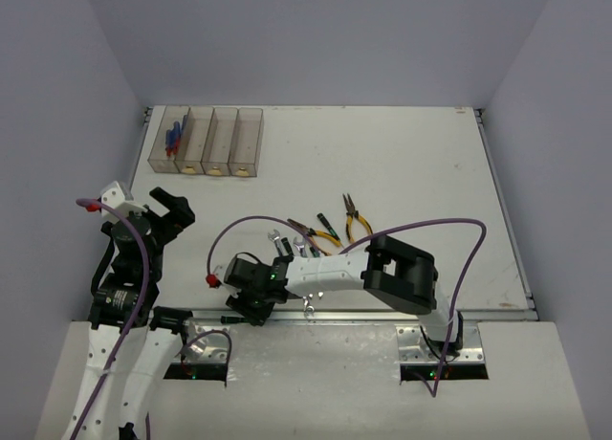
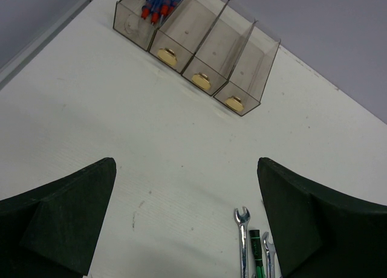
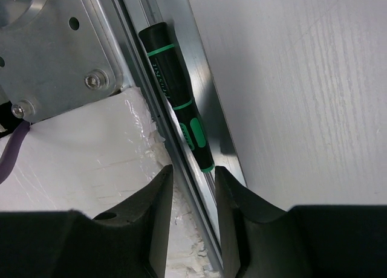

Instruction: Sort the tools into containers

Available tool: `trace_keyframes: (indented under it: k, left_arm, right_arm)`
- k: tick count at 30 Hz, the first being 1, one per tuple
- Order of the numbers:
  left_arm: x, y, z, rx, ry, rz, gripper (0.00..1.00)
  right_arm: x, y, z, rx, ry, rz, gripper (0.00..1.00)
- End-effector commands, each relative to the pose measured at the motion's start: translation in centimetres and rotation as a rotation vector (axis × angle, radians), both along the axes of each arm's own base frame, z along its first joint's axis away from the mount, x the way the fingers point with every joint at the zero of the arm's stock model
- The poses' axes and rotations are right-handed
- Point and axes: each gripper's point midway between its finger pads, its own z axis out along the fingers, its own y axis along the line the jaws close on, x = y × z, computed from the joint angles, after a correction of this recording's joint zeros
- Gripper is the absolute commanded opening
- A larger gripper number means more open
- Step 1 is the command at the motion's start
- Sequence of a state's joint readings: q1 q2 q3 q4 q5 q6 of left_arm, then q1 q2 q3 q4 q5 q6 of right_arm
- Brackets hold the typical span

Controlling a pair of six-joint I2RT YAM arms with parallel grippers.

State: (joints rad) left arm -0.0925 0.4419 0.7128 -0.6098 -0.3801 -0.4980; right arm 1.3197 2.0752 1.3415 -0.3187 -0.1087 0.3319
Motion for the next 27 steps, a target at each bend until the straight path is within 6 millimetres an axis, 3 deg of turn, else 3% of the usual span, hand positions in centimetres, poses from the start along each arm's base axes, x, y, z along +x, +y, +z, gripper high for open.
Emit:
trace_keyframes:
  k: [1, 9, 18, 27]
  left_arm:
    - [0.3, -0.4, 2.3, -0.005, -0.075, -0.019, 1.00]
    - [0.4, -0.4, 2.3, -0.004, -0.072, -0.023, 1.00]
    - [0.4, -0.4, 2.3, -0.004, -0.076, -0.021, 1.00]
    - [0.1, -0.3, 2.6, -0.006, -0.091, -0.017, 1.00]
  right_arm:
    - [1.4, 0.1, 2.2, 0.028, -0.059, -0.019, 0.34]
    - [1.6, 0.0, 3.5, 0.055, -0.062, 0.000, 0.34]
    - [-1.0, -0.4, 1.2, 0.054, 0.023, 0.104, 0.33]
    - [-1.1, 0.5, -0.7, 0.025, -0.012, 0.118, 0.30]
